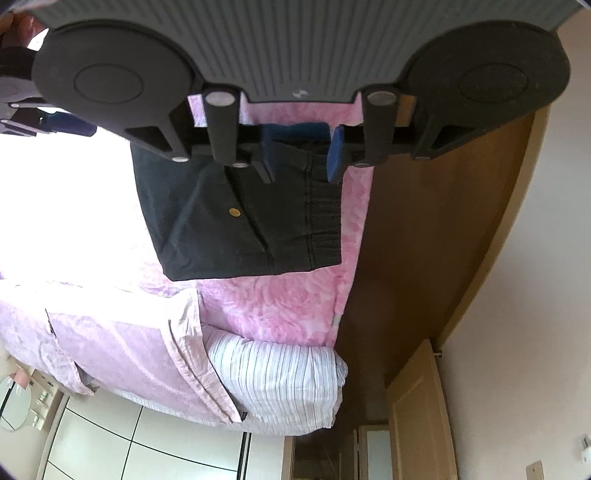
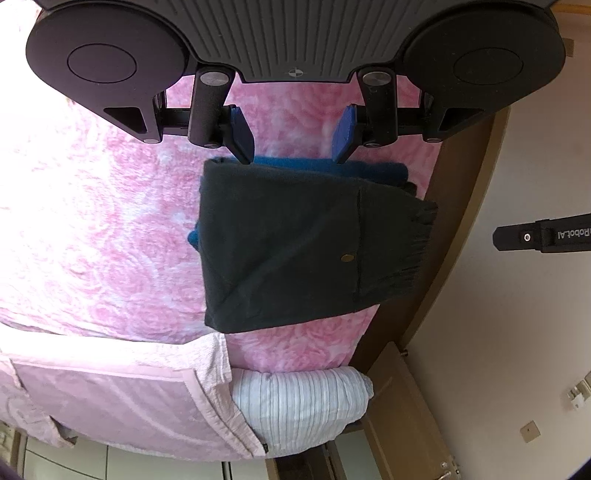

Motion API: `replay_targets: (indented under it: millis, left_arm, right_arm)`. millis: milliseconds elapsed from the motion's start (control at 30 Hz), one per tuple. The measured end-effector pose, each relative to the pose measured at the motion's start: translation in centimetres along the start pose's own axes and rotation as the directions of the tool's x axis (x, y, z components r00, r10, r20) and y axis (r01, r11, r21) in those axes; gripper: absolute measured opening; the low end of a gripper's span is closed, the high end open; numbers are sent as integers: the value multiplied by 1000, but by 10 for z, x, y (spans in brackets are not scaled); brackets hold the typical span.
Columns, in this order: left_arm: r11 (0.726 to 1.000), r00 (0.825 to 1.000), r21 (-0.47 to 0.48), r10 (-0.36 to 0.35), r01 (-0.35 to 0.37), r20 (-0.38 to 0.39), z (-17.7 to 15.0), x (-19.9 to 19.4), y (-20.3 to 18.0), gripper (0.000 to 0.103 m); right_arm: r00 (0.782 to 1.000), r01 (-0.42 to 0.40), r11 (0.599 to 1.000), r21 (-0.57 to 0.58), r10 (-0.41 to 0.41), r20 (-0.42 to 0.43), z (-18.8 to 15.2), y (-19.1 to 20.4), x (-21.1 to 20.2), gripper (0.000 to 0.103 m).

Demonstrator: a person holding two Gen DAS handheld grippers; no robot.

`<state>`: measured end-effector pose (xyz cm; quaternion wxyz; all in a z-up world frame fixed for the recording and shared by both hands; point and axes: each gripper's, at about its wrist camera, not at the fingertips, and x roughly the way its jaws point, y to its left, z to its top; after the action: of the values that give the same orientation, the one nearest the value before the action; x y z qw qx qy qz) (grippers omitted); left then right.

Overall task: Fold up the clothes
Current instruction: 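Open both grippers and pull them back from the stacked clothes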

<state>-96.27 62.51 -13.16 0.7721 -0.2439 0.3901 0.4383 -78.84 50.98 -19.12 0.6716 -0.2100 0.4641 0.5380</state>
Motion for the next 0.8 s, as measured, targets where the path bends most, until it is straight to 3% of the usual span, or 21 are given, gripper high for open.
replay_targets:
  millis: [433, 567, 800]
  left_arm:
    - [996, 999, 84, 4, -2, -32, -34, -40, -20, 35]
    - [994, 1000, 105, 9, -8, -9, -41, -50, -26, 46]
    - [994, 998, 106, 29, -36, 60, -48, -72, -35, 55]
  right_arm:
    - [998, 63, 994, 90, -64, 6, -17, 20, -50, 51]
    - [994, 100, 994, 39, -101, 29, -20, 29, -58, 51]
    - [984, 165, 985, -49, -162, 73, -25, 43, -72, 51]
